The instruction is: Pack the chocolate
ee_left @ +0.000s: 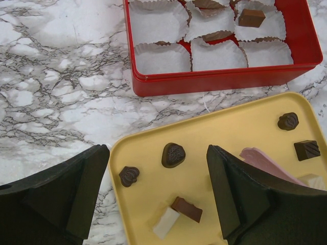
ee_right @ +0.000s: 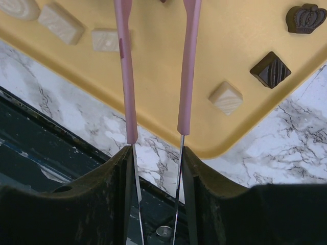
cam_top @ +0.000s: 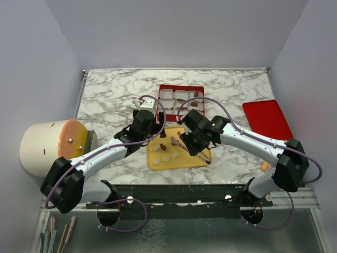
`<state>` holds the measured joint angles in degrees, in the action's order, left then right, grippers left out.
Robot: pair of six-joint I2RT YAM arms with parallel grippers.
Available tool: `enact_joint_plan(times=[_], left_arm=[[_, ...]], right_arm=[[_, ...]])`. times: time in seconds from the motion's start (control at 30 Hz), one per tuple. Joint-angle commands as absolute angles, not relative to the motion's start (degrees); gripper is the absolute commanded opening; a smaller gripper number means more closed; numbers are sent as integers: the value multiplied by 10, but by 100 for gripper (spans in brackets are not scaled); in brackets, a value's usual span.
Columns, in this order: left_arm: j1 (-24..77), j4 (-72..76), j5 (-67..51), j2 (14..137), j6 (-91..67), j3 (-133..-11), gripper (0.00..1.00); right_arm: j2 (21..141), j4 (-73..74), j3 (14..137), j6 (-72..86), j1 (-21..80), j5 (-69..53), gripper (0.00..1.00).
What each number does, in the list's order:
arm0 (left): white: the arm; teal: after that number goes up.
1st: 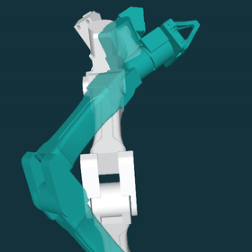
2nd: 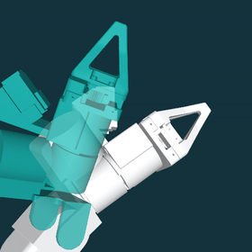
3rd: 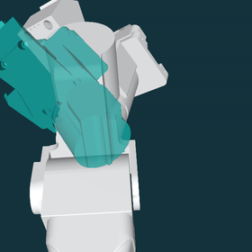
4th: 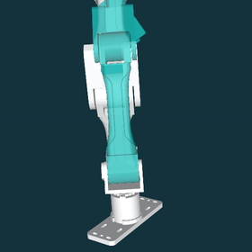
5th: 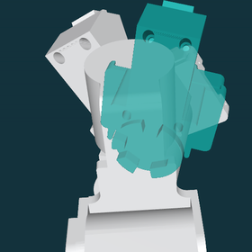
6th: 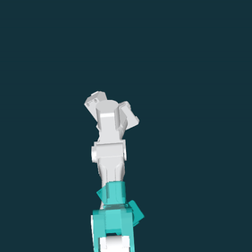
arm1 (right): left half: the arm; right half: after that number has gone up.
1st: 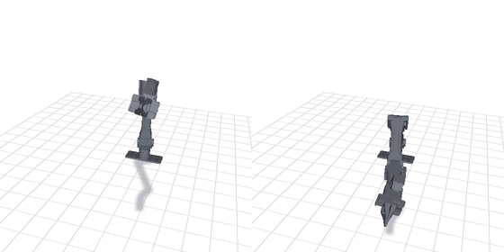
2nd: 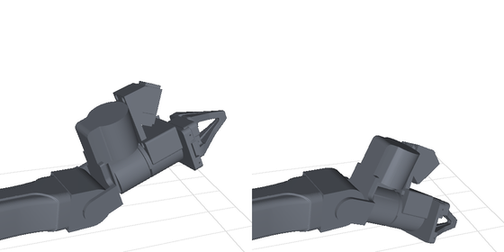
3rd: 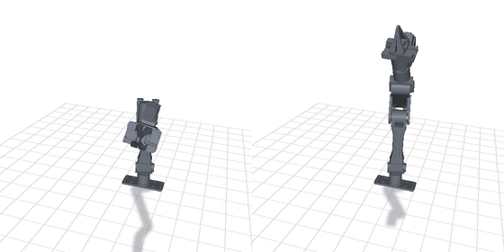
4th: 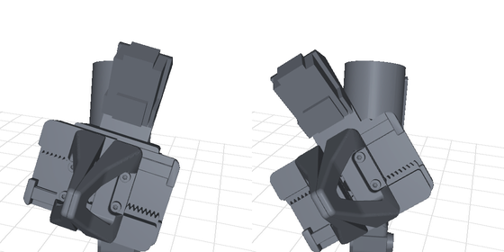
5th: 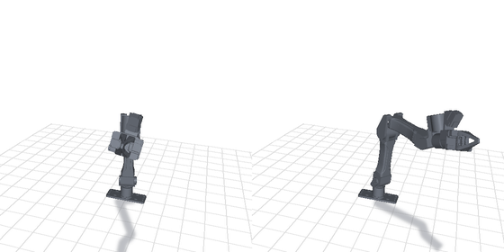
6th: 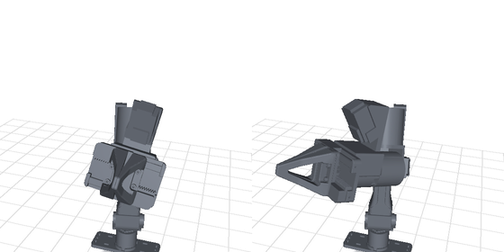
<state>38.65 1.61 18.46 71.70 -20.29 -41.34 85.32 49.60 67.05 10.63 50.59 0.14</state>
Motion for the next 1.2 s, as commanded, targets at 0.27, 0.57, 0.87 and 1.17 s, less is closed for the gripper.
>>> enact_joint_plan(times=[0.27,0.57,0.87,1.17], left_arm=[[389,22,185,721,-202,-413,87],[389,21,185,716,-202,-411,87],[389,24,185,716,-202,-411,87],[389,24,184,711,-205,-408,87]], right_arm=[[864,499,662,97,511,-2,45],[891,484,664,93,512,-2,46],[893,482,663,90,511,-9,46],[908,477,665,86,512,-14,46]])
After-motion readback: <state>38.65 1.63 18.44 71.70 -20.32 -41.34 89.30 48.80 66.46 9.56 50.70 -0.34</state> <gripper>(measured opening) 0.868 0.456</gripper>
